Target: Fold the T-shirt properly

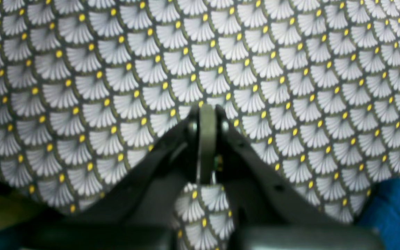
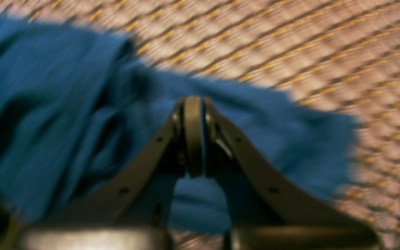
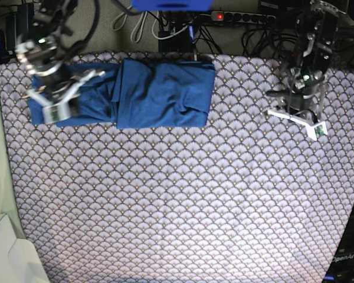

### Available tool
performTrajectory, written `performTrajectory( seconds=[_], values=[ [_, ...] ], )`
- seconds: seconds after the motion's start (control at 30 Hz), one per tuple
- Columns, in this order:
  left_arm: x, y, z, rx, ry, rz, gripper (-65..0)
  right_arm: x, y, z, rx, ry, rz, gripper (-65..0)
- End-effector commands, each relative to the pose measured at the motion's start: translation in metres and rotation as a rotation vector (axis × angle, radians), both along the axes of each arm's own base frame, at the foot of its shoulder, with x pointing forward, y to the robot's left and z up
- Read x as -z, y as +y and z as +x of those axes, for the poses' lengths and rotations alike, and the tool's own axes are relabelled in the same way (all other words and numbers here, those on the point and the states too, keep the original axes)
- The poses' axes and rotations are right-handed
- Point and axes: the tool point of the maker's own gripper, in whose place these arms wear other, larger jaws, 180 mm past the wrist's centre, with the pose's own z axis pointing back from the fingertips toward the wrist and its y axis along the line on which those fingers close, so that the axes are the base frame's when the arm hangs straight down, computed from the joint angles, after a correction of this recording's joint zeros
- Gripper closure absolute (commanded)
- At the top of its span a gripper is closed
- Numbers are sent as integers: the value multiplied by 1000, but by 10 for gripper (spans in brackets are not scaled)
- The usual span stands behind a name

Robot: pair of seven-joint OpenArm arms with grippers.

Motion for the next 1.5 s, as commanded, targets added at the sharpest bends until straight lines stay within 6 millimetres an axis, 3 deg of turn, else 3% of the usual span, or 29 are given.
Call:
performTrajectory(
  seconds=[0.0,0.1,0.2,0.27,0.33,0.47,0.5,0.57,0.77,0.93,1.47],
  values=[
    [-9,6,4,-12,-20,10,-9,-10,-14,4,37,-37,-20,-6],
    [-8,8,4,-15,-10,11,-9,-17,-46,4,108,-51,-61,-77],
    [-7,8,5,-18,-8,7,-12,-19,-68,4,155,-52,-83,-210],
    [-7,7,4,-18,-5,5,-48,-9,-82,-2,168,26,-111,-318],
    [-6,6,4,-19,-5,2,-128,-2,-96,-3,177,93,-134,-407],
    [-8,7,6,-20,-15,4,-407,20,-119,-5,213,227,-136,-517],
    [-8,5,6,-16,-16,4,-458,23,-122,-6,216,247,-137,-527],
    [-8,3,6,-10,-18,1,-498,28,-123,-6,219,264,-128,-530],
    [-9,3,6,-11,-20,1,-498,36,-121,-3,220,276,-101,-531],
    [-6,4,4,-15,-9,1,-498,58,-118,-6,222,328,-53,-531],
    [-6,4,2,-13,-4,2,-498,66,-115,-15,266,339,-6,-531]
  ],
)
